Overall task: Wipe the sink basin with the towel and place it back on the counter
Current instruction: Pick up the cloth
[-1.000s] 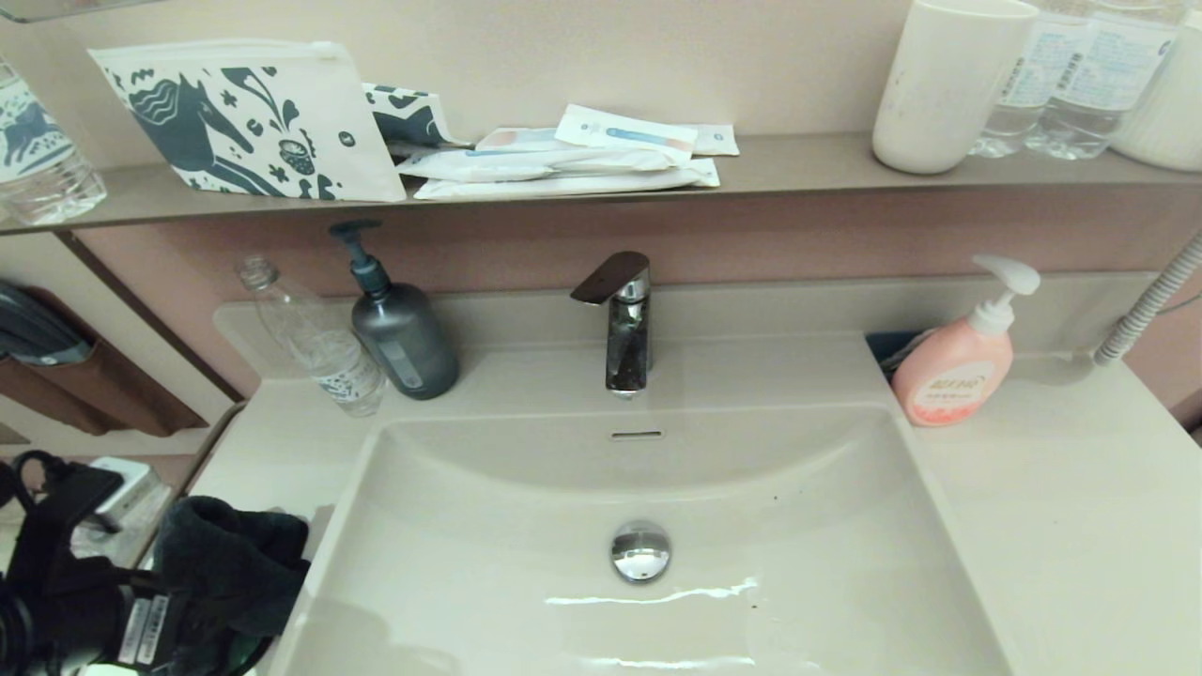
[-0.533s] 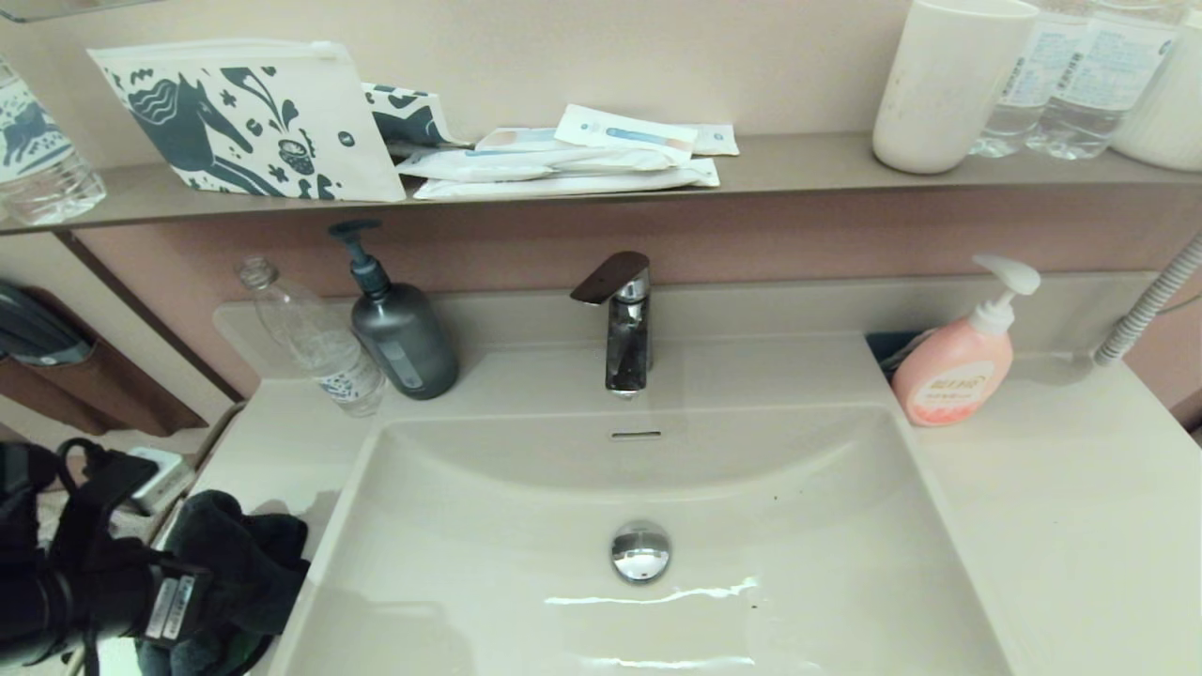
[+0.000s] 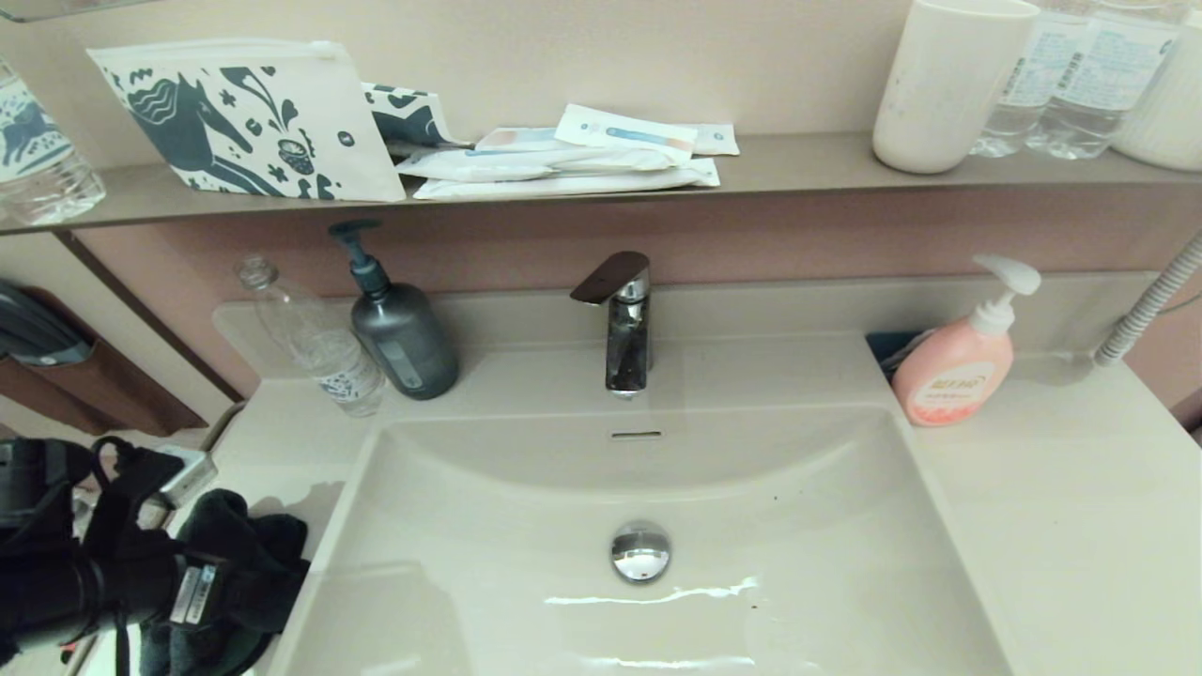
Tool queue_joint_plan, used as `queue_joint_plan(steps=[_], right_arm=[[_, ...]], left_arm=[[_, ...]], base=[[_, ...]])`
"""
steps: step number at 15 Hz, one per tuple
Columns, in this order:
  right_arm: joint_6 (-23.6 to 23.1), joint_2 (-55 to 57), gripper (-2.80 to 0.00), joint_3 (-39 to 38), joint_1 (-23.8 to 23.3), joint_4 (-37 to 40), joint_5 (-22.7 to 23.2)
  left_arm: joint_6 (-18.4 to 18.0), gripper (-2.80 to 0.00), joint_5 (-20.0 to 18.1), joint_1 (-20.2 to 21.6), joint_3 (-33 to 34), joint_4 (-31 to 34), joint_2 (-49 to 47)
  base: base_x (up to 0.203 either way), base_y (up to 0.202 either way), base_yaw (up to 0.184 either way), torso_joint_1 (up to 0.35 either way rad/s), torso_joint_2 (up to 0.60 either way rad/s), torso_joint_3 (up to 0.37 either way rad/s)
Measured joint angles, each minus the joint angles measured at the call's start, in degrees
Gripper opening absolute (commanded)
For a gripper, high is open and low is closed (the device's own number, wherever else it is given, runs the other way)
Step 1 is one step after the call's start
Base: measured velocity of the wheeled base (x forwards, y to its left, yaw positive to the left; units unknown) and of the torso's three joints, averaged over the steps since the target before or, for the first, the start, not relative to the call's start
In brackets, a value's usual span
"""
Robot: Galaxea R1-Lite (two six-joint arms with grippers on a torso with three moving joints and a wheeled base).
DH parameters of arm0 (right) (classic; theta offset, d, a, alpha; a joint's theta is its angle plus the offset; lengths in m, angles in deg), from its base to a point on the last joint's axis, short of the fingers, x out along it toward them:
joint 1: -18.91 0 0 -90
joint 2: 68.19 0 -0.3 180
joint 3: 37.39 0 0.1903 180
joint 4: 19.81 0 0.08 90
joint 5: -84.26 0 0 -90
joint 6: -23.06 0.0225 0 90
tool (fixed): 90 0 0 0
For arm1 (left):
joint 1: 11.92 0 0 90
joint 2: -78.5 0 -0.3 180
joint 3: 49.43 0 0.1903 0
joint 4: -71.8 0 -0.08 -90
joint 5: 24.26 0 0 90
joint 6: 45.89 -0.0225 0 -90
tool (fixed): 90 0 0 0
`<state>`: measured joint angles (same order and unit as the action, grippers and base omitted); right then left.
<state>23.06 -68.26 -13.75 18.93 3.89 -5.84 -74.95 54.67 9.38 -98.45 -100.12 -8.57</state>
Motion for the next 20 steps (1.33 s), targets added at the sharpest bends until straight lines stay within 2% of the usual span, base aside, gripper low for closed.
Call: queue_joint_plan(steps=[1, 8, 15, 17, 20], right_arm=[[0.0, 0.0, -2.8, 0.0, 0.0, -0.01, 0.0], [0.0, 0.0, -2.8, 0.0, -0.02, -0.01, 0.0], [0.0, 0.0, -2.8, 0.0, -0.02, -0.01, 0.0], [0.0, 0.0, -2.8, 0.0, -0.02, -0.01, 0.0], [0.0, 0.0, -2.8, 0.0, -0.02, -0.01, 0.0]], left_arm=[[-0.13, -2.8, 0.02, 0.02, 0.13, -0.86, -0.54], [-1.66, -2.8, 0.07, 0.12, 0.55, -1.57, -1.23], [-1.78, -2.8, 0.16, 3.03, 0.1, -0.38, 3.81], [-1.79, -2.8, 0.39, 3.5, -0.47, 2.18, 7.22], [-1.81, -2.8, 1.06, 3.75, -4.5, 14.07, 15.84]], base=[[0.0, 0.0, 0.0, 0.0, 0.0, 0.0], [0.0, 0.0, 0.0, 0.0, 0.0, 0.0], [0.0, 0.0, 0.0, 0.0, 0.0, 0.0], [0.0, 0.0, 0.0, 0.0, 0.0, 0.0], [0.0, 0.0, 0.0, 0.0, 0.0, 0.0]])
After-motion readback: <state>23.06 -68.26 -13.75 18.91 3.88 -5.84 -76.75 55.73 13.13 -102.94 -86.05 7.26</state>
